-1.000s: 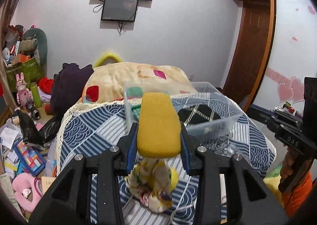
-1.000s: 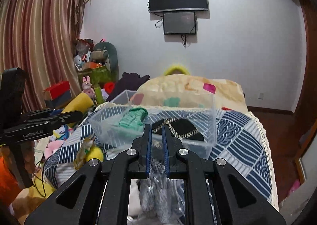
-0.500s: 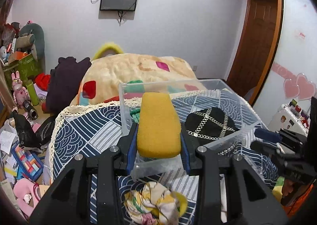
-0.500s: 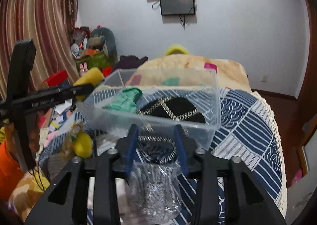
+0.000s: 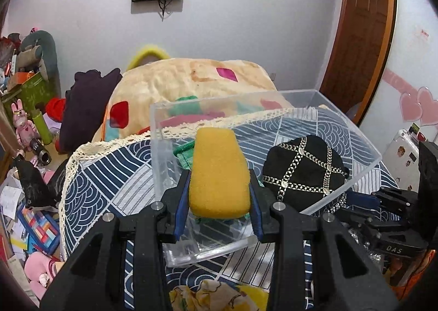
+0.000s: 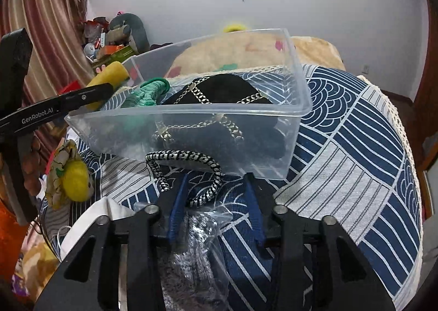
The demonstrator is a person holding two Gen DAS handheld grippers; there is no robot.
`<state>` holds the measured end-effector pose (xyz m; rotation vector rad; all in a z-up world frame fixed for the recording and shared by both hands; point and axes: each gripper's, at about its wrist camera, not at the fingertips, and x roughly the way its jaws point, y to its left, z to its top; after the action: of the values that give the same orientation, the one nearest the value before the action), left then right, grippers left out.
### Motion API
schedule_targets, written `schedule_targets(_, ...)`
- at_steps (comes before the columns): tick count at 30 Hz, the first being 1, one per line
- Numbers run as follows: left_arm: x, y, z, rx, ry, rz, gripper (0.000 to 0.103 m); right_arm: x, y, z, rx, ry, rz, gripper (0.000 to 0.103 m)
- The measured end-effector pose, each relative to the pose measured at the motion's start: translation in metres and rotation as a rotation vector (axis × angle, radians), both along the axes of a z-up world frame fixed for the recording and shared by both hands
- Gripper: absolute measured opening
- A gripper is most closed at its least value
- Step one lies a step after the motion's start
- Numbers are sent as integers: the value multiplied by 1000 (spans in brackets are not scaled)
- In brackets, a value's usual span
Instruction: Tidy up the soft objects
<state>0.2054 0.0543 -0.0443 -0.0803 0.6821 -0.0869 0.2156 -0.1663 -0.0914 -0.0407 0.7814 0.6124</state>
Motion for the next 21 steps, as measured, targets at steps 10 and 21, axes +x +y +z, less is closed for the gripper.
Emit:
schedule_targets(10,-11,-10,5,14,-14,-8,58,-13,1,10,9,-53,2,7)
schedule_targets(21,-48,2,30,-34,-105,39,81,-38,0,67,98,-200,46,7)
